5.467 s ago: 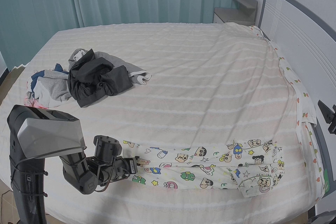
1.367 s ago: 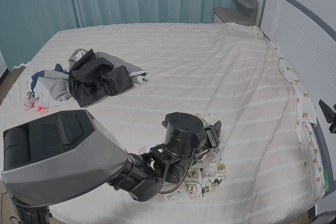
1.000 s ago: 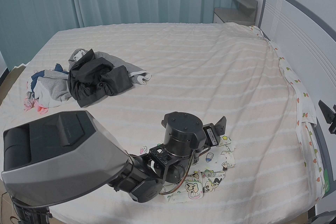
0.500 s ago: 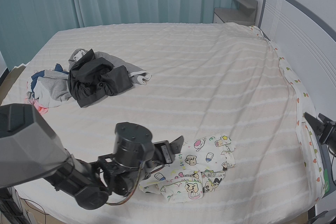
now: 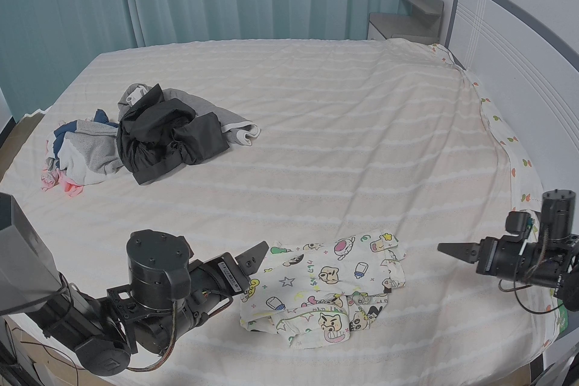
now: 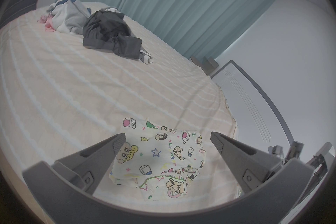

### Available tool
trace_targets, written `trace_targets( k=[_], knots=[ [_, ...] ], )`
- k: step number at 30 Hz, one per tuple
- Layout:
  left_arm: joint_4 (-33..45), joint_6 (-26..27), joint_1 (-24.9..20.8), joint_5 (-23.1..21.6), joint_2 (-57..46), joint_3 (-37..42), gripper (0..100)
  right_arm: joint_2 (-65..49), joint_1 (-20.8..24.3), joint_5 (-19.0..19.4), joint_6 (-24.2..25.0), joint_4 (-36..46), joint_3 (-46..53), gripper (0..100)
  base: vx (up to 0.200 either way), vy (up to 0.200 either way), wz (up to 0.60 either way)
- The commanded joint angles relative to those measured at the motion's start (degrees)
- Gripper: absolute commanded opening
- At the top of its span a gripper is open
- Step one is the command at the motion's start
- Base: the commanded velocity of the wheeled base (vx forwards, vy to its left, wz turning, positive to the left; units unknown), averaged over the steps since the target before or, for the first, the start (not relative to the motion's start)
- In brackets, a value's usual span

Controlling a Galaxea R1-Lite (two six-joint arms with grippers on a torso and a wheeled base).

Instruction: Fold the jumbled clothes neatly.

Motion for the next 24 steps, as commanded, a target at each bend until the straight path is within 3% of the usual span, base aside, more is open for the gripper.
trace_targets(
  k=[1, 5, 10, 14, 18, 24],
  knots=[
    [-2.1, -3.8, 1.7, -0.3, -0.2, 3.1, 100, 20.8, 4.7, -0.4, 1.5, -2.4, -6.2, 100, -0.200, 0.000, 0.00],
    [-2.2, -3.8, 1.8, -0.3, 1.1, 3.4, 100, 27.7, 5.2, -0.9, 1.4, -8.4, -9.1, 100, 0.000, 0.000, 0.00],
    [-6.2, -3.9, 2.5, -0.2, 6.1, 4.0, 100, 37.5, 7.5, -4.6, 0.5, -16.2, -14.6, 100, 0.000, 0.000, 0.00],
    [-10.6, -3.8, 2.7, -0.2, 9.7, 5.1, 100, 40.2, 7.5, -4.9, -1.1, -16.9, -18.1, 100, 0.000, 0.000, 0.00],
    [-20.4, -3.1, 2.9, -0.2, 14.1, 7.5, 100, 41.3, 9.3, -4.8, -1.9, -17.1, -20.0, 100, 0.000, 0.000, 0.00],
    [-22.7, -3.1, 3.1, -0.3, 14.5, 8.0, 100, 40.8, 10.2, -5.6, -2.2, -17.3, -19.3, 100, 0.000, 0.000, 0.00]
  ],
)
